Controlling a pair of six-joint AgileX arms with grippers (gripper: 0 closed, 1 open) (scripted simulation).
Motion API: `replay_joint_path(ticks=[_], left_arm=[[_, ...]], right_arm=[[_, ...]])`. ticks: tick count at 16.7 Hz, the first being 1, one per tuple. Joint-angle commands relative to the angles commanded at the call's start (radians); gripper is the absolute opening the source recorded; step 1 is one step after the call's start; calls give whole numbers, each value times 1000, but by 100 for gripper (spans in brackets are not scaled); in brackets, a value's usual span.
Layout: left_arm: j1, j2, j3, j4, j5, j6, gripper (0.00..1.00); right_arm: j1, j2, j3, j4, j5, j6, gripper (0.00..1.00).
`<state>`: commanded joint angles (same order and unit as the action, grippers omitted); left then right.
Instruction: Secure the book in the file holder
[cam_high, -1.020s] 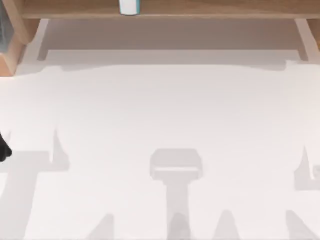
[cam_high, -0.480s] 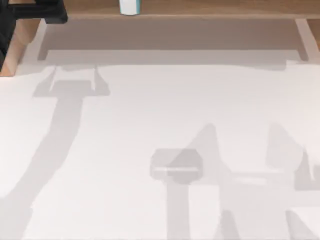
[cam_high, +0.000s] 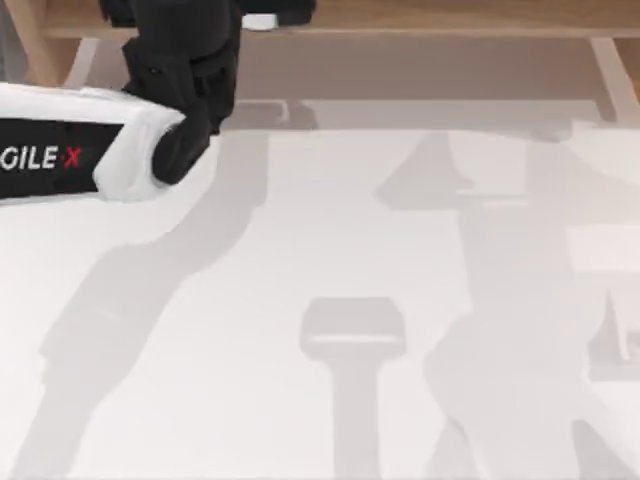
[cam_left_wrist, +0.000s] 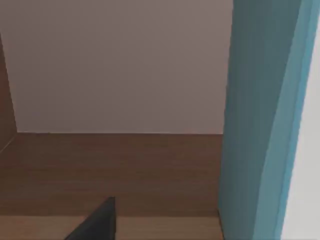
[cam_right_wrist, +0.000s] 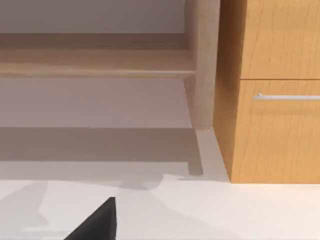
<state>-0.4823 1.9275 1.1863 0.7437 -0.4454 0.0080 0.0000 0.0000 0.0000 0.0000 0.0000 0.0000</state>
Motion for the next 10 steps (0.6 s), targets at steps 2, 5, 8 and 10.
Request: replay_joint_path(ticks=[2,5,8,10], left_arm=[[-24,85,58,37,-21,1,100],[-38,133,93,59,-34,1,100],[-38,133,93,59,-34,1,100],[-33,133,91,56,-31,1,100]], right_arm=[[0,0,0,0,0,0,100],[0,0,0,0,0,0,100],[0,0,0,0,0,0,100],[0,0,0,0,0,0,100]])
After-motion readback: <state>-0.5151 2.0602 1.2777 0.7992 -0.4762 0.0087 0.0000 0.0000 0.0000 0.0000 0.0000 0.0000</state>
